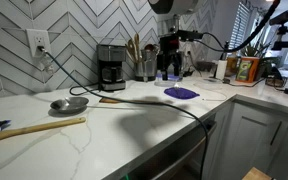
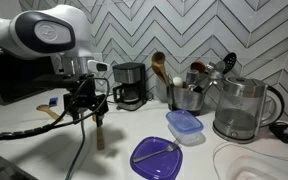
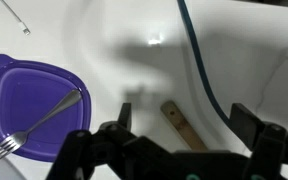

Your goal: Place the silver bowl in front of the wooden spoon

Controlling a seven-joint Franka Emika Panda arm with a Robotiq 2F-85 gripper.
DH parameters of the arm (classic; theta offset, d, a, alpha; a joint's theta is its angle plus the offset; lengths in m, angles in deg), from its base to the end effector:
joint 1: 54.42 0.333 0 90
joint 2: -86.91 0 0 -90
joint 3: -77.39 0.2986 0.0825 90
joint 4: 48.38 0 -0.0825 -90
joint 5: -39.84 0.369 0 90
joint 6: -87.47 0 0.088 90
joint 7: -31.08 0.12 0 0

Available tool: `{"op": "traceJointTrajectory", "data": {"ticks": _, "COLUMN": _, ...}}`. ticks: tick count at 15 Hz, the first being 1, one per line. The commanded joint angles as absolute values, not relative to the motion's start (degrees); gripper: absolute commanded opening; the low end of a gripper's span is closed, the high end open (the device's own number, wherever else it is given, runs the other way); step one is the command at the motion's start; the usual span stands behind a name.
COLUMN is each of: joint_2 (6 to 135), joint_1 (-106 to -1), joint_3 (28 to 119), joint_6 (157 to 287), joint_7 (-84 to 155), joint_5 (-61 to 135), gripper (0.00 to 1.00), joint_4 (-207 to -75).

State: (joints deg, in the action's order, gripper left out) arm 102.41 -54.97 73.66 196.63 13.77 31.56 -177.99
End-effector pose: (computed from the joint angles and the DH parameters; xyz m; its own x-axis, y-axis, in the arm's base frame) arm 0.4458 -0.0464 0.4405 0.9545 0.2734 -0.1191 0.2839 -0.9553 0.0825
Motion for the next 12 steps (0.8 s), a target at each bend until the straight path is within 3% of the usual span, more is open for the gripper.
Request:
{"op": "traceJointTrajectory", "data": {"ticks": 1, "joint_2": 102.39, "joint_1": -55.01, "joint_3": 73.71, "joint_6": 196.52, "joint_7": 13.78, "joint_5": 31.57, "gripper": 1.0, "joint_4": -177.91}}
{"op": "traceJointTrajectory", "data": {"ticks": 12, "joint_2": 102.32, "joint_1": -54.41, "joint_3": 74.62, "joint_6": 196.53, "joint_7": 14.77, "joint_5": 31.46, "gripper": 1.0, "joint_4": -177.91}}
